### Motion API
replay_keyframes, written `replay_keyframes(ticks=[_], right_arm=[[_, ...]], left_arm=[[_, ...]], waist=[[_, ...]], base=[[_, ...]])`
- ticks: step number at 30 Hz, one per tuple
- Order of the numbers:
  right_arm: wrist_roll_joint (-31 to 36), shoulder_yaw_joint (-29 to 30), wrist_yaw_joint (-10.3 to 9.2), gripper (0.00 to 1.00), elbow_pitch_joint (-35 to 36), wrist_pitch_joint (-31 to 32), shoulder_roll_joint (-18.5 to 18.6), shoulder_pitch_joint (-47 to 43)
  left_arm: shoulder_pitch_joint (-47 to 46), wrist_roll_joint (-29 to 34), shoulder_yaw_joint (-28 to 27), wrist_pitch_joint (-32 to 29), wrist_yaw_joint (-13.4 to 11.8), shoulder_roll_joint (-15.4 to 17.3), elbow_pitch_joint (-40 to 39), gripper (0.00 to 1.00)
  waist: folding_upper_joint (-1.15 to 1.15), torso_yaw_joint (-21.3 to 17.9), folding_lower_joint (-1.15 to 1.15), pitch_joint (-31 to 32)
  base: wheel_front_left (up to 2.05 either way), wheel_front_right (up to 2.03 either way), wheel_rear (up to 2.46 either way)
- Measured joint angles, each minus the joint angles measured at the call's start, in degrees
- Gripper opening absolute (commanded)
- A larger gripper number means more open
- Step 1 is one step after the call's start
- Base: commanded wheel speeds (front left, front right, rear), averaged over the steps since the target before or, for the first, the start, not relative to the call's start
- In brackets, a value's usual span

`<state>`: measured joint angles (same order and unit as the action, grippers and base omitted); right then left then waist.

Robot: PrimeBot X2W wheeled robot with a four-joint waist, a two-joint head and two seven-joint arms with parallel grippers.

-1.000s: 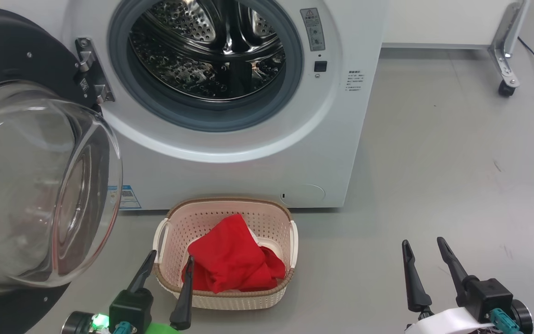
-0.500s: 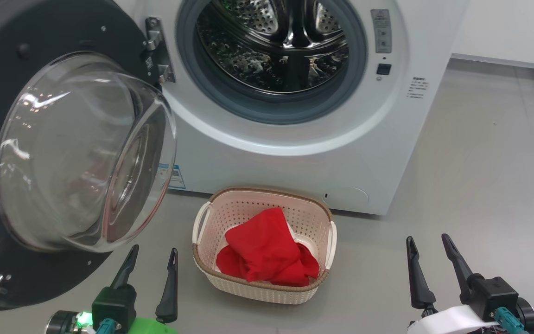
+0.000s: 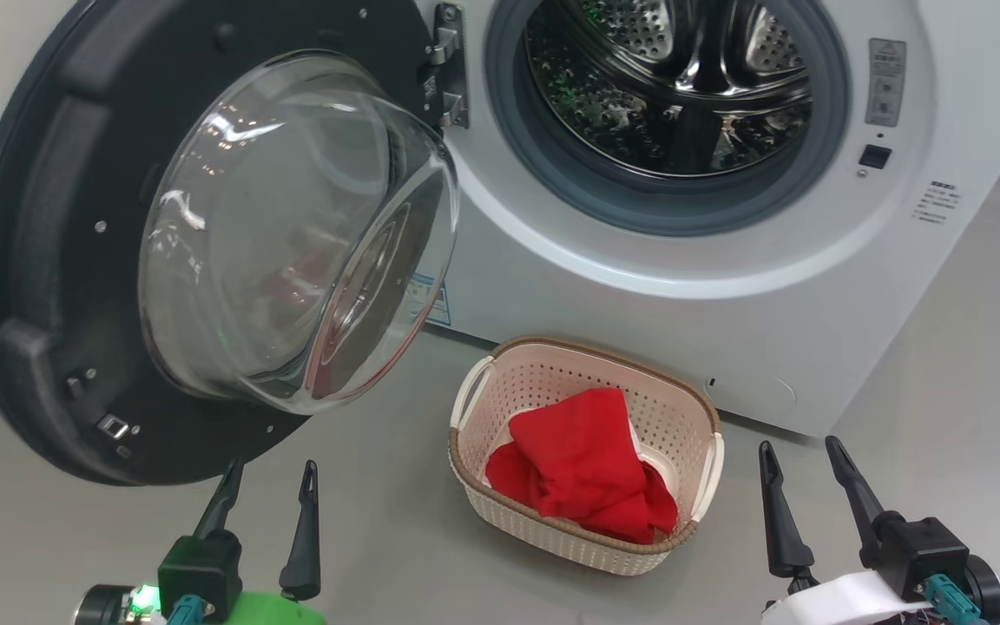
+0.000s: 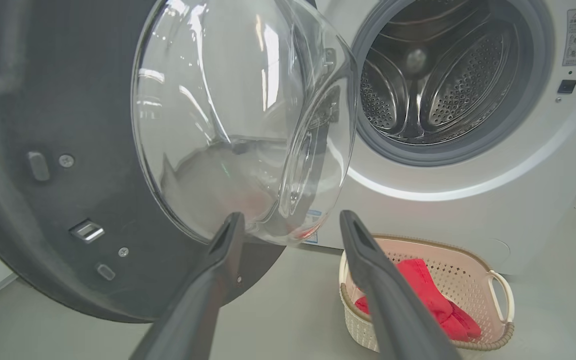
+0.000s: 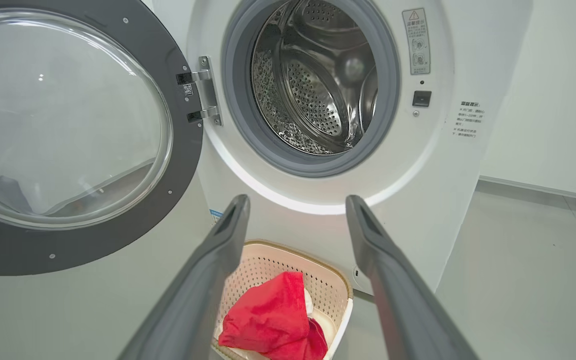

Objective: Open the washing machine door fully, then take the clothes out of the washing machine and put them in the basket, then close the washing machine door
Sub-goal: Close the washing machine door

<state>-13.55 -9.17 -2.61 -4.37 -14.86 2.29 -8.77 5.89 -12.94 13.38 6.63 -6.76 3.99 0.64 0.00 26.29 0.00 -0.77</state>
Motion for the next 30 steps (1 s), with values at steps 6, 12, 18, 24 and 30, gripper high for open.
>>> replay_keyframes(ticks=[6, 12, 18, 24, 30], right_arm=[[0.1, -1.3, 0.37, 1.00, -0.5, 0.0, 0.0, 0.0], [0.4, -1.7, 0.54, 1.00, -0.9, 0.0, 0.0, 0.0], [0.4, -1.9, 0.54, 1.00, -1.5, 0.0, 0.0, 0.0], [0.4, -2.0, 0.54, 1.00, -1.5, 0.0, 0.0, 0.0], [0.4, -2.1, 0.53, 1.00, -1.5, 0.0, 0.0, 0.0]], left_arm=[[0.0, 0.0, -1.0, 0.1, 0.0, -0.1, 0.2, 1.00], [0.1, 0.0, -1.5, 0.1, 0.0, -0.2, 0.2, 1.00], [0.1, 0.0, -1.5, 0.1, 0.0, -0.3, 0.2, 1.00], [0.2, 0.0, -1.5, 0.0, 0.0, -0.3, 0.2, 1.00], [0.3, 0.0, -1.5, 0.0, 0.0, -0.4, 0.1, 0.00]], waist=[[0.00, 3.2, 0.00, 0.1], [0.00, 3.8, 0.00, 0.2], [0.00, 3.7, 0.00, 0.7], [0.00, 3.6, 0.00, 0.9], [0.00, 3.5, 0.00, 0.8]], base=[[0.00, 0.00, 0.00], [0.00, 0.00, 0.00], [0.00, 0.00, 0.00], [0.00, 0.00, 0.00], [0.00, 0.00, 0.00]])
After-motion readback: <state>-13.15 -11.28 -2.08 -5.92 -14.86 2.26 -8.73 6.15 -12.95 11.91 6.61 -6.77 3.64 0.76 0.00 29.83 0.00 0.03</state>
